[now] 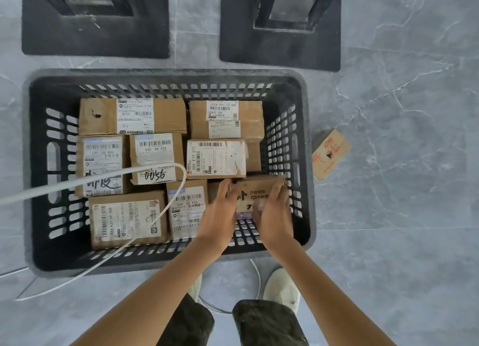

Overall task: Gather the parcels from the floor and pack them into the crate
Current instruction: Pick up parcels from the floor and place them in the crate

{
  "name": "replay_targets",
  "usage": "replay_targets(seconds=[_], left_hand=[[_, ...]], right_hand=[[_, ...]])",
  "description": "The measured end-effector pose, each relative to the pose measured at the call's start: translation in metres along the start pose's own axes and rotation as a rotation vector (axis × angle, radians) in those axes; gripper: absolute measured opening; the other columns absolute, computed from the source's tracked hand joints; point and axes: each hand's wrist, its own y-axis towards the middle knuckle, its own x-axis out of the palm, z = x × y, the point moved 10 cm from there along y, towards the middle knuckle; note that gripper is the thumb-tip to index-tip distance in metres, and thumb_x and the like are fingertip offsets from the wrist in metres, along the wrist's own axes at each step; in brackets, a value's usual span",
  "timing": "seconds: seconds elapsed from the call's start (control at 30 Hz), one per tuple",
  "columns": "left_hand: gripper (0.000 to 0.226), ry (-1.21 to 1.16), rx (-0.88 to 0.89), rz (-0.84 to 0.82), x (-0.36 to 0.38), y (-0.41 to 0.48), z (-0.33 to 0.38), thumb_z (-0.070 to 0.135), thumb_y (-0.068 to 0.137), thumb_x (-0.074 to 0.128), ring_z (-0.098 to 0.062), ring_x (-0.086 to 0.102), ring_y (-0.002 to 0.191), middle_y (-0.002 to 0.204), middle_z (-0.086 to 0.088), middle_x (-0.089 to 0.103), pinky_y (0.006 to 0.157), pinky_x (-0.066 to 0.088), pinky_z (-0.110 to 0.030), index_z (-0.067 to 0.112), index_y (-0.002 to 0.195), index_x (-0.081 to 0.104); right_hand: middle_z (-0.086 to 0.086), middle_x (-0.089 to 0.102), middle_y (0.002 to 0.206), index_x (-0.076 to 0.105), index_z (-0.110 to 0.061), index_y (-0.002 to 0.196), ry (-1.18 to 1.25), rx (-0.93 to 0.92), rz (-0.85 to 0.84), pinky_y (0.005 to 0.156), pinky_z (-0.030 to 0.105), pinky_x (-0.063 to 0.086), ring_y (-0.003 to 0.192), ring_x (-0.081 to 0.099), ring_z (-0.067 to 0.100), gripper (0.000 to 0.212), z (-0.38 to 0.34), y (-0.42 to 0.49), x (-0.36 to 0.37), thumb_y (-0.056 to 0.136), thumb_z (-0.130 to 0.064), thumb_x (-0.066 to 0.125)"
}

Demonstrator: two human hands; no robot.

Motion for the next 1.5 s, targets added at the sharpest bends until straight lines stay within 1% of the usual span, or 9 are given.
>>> replay_targets(seconds=[0.1,0.2,0.3,0.43,0.6,0.77,1.03,1.4,1.5], left_hand=[[0.07,0.035,-0.017,-0.014,0.003,0.0,0.003,-0.006,0.081,0.06,-0.024,0.06,0.106,0.148,0.001,0.02,0.072,0.057,-0.033,0.02,0.14,0.033],[0.077,0.019,-0.099,-0.053,0.011,-0.001,-0.002,-0.005,0.081,0.062,-0.025,0.064,0.095,0.149,-0.005,0.018,0.073,0.056,-0.033,0.019,0.143,0.023],[0.07,0.019,-0.161,-0.067,0.013,-0.006,-0.012,-0.005,0.083,0.06,-0.025,0.063,0.093,0.142,-0.009,0.029,0.077,0.055,-0.035,0.014,0.142,0.028],[0.059,0.126,-0.13,-0.09,0.012,-0.006,-0.007,-0.007,0.085,0.054,-0.026,0.061,0.094,0.135,-0.009,0.037,0.075,0.056,-0.036,0.011,0.137,0.035],[0.071,0.296,-0.118,-0.204,0.017,0.005,-0.002,-0.007,0.079,0.063,-0.026,0.057,0.103,0.132,-0.011,0.04,0.084,0.054,-0.035,0.006,0.14,0.03],[0.067,0.335,-0.108,-0.216,-0.002,-0.012,0.008,0.004,0.086,0.061,-0.028,0.049,0.118,0.142,-0.013,0.031,0.087,0.054,-0.036,0.007,0.142,0.026],[0.016,0.348,-0.091,-0.149,-0.107,-0.055,0.07,0.019,0.096,0.042,-0.013,0.05,0.08,0.085,0.004,0.052,0.061,0.036,-0.025,0.015,0.105,0.055],[0.016,0.156,-0.043,0.219,-0.313,-0.166,0.296,0.026,0.097,0.046,-0.002,0.056,0.061,0.071,0.01,0.058,0.049,0.04,-0.015,0.028,0.083,0.053],[0.014,0.1,0.035,0.276,-0.365,-0.212,0.372,0.028,0.096,0.046,-0.008,0.062,0.073,0.086,0.008,0.065,0.064,0.054,-0.028,0.025,0.097,0.059]], right_hand=[[0.022,0.002,0.153,-0.012,-0.011,0.15,-0.169,-0.035,-0.008,0.112,0.044,0.034,0.143,0.013,0.036,0.095,-0.005,-0.001,0.0,0.09,-0.024,0.06],[0.022,-0.005,0.152,-0.001,-0.026,0.151,-0.196,-0.078,-0.111,0.112,0.048,0.031,0.142,0.009,0.039,0.096,-0.009,-0.001,0.006,0.085,-0.021,0.068],[0.018,0.009,0.147,0.022,-0.025,0.144,-0.222,-0.135,-0.105,0.106,0.047,0.04,0.135,0.024,0.036,0.086,-0.014,0.002,0.0,0.077,0.003,0.068],[0.018,0.033,0.133,0.037,-0.022,0.135,-0.2,-0.091,-0.223,0.089,0.04,0.053,0.112,0.05,0.03,0.06,-0.003,0.009,0.006,0.084,-0.001,0.061],[0.021,0.03,0.138,0.032,-0.022,0.141,-0.194,-0.082,-0.283,0.088,0.04,0.054,0.108,0.054,0.03,0.063,0.001,0.015,0.01,0.087,0.003,0.055],[0.017,-0.008,0.157,0.008,-0.024,0.151,-0.142,-0.172,-0.232,0.104,0.042,0.041,0.144,0.014,0.038,0.072,-0.016,-0.012,-0.013,0.094,-0.012,0.051],[0.006,0.022,0.152,0.025,-0.018,0.147,0.104,-0.269,-0.038,0.114,0.038,0.028,0.141,0.02,0.024,0.053,-0.028,-0.081,-0.141,0.097,-0.018,0.044],[0.0,0.042,0.138,0.039,-0.016,0.14,0.259,-0.396,0.232,0.106,0.023,0.026,0.13,0.035,0.017,0.045,-0.037,-0.224,-0.437,0.096,-0.013,0.045],[-0.002,0.042,0.139,0.039,-0.019,0.14,0.288,-0.405,0.318,0.107,0.022,0.024,0.131,0.035,0.015,0.044,-0.03,-0.285,-0.51,0.097,-0.016,0.045]])
